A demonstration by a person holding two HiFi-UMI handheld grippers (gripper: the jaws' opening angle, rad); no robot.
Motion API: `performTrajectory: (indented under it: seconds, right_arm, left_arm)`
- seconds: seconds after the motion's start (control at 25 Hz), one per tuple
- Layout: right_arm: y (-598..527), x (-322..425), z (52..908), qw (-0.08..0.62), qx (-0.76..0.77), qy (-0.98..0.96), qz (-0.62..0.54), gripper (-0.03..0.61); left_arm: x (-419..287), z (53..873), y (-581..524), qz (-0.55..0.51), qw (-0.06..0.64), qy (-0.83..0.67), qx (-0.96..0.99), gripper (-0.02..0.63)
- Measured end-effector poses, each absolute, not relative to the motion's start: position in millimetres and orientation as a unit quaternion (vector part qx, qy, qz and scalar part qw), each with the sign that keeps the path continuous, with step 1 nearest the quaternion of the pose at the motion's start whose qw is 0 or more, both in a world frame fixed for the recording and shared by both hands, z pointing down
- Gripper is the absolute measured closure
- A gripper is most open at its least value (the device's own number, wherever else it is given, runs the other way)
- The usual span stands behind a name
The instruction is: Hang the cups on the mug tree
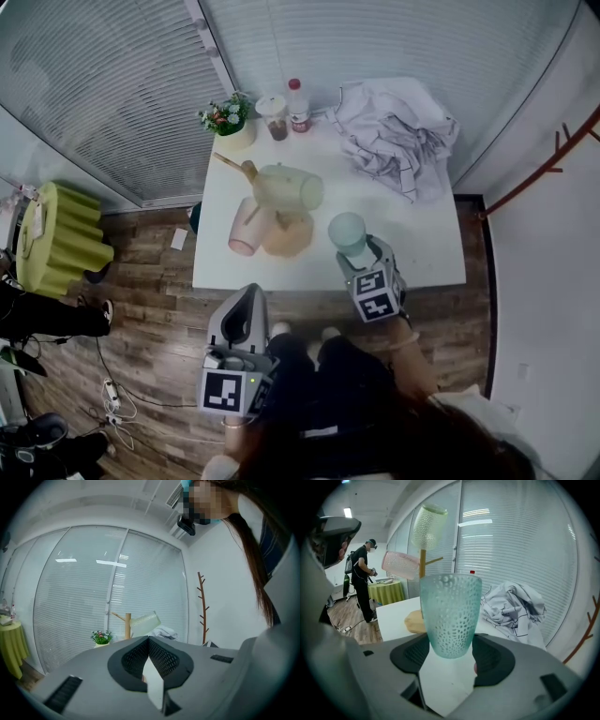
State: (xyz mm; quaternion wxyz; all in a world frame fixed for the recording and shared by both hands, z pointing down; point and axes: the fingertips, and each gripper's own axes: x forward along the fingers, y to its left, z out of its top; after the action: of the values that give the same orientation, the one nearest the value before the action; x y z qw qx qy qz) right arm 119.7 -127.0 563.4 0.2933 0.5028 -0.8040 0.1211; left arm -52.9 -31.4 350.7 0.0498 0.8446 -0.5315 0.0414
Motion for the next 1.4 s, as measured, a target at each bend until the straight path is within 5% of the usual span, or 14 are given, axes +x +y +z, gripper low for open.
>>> performTrajectory:
  seconds: [1.4]
  right_arm:
    - [-115,83,559,0.367,0.516,-0.764,0.126,0.282]
  left_arm:
    - [-126,344,-42,-0.006,0.079,-0.502,0.861,0.612]
